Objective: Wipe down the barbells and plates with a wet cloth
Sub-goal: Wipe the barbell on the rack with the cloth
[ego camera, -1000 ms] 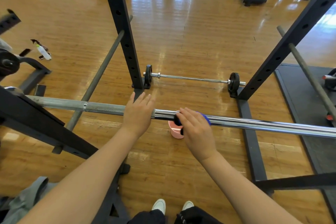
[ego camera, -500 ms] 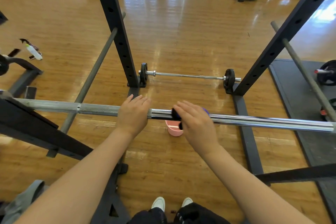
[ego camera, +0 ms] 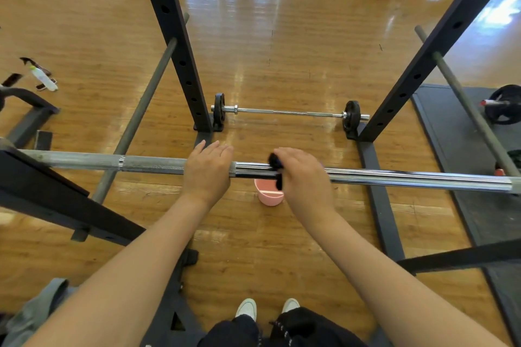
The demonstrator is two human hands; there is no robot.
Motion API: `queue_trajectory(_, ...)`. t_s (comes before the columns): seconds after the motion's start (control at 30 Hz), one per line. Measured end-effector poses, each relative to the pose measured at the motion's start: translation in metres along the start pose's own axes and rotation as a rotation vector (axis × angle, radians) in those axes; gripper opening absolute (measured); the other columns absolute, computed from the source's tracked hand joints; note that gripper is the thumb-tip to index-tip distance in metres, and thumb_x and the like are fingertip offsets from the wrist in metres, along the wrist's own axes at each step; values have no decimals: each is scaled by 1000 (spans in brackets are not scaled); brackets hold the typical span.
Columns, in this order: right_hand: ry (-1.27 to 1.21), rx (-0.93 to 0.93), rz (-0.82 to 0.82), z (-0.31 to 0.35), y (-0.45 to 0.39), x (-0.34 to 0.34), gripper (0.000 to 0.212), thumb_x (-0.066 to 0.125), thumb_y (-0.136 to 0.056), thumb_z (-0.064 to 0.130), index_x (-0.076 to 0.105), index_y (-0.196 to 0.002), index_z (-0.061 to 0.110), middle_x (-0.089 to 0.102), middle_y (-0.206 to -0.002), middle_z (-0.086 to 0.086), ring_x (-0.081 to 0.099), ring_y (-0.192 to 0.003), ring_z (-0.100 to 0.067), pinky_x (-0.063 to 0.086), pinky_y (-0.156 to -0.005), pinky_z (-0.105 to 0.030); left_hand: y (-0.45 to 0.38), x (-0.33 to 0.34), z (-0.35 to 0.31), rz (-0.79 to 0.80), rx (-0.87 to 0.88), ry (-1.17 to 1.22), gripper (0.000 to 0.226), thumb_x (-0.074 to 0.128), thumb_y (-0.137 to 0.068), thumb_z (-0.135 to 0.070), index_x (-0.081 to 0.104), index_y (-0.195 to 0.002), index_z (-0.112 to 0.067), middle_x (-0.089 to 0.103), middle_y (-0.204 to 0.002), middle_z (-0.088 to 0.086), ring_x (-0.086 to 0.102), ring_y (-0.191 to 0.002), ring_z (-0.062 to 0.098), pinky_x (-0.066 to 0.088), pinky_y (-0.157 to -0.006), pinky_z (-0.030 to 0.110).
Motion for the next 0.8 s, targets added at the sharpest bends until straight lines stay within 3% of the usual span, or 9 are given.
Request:
queue_trajectory(0.1, 33, -133, 118, 11, 10, 29, 44, 74, -66, -3, 68, -109, 3, 69, -108, -10, 66, -100, -27, 52, -88, -40, 0, 1, -1, 22, -2, -18, 41, 81, -56, 7, 71, -95, -1, 72, -92, 14, 69, -92, 31, 49, -89, 50)
queue_trajectory(0.27, 93, -71, 43, -27, 28, 2, 37, 47, -80, 10, 68, -109, 0, 68, -111, -13, 65, -101, -30, 48, -91, -40, 0, 1, -2, 68, -3, -41, 40, 80, -53, 10, 71, -90, -2, 72, -88, 14, 69, -91, 31, 49, -89, 50)
queue_trajectory(0.43, 113, 18, 30, -41, 25, -13, 40, 57, -63, -4, 70, -100, -1, 71, -100, -13, 68, -90, -31, 52, -82, -40, -1, 1, -2, 99, -28, -55, 42, 79, -55, 9, 71, -95, 0, 72, -94, 15, 68, -96, 32, 46, -94, 51)
queue_trajectory(0.53, 120, -28, 44, -18, 16, -2, 32, 53, -73, 7, 71, -99, 0, 72, -99, -11, 69, -89, -28, 53, -80, -37, 0, 2, -2, 105, -44, -73, 48, 81, -54, 8, 70, -101, 1, 70, -102, 17, 66, -101, 33, 44, -96, 52)
queue_trajectory(0.63, 87, -99, 79, -10, 17, 7, 42, 39, -80, 16, 70, -103, 0, 70, -103, -12, 68, -94, -28, 52, -84, -36, -1, 2, -4, 129, -32, -81, 46, 81, -52, 10, 71, -96, 0, 71, -99, 17, 66, -100, 35, 44, -96, 52)
queue_trajectory(0.8, 57, -103, 25, -45, 33, -4, 36, 43, -84, 8, 67, -111, 0, 67, -114, -13, 62, -105, -28, 42, -96, -31, -4, 7, -4, 275, -39, -118, 40, 61, -82, 2, 62, -120, -10, 62, -125, 11, 48, -128, 28, 22, -114, 37)
Point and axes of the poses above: each hand's wrist, its own y-axis away from the middle knuckle, its own x-axis out of the palm, z = x × y, the point moved 7 cm from there along -y, towards the middle knuckle
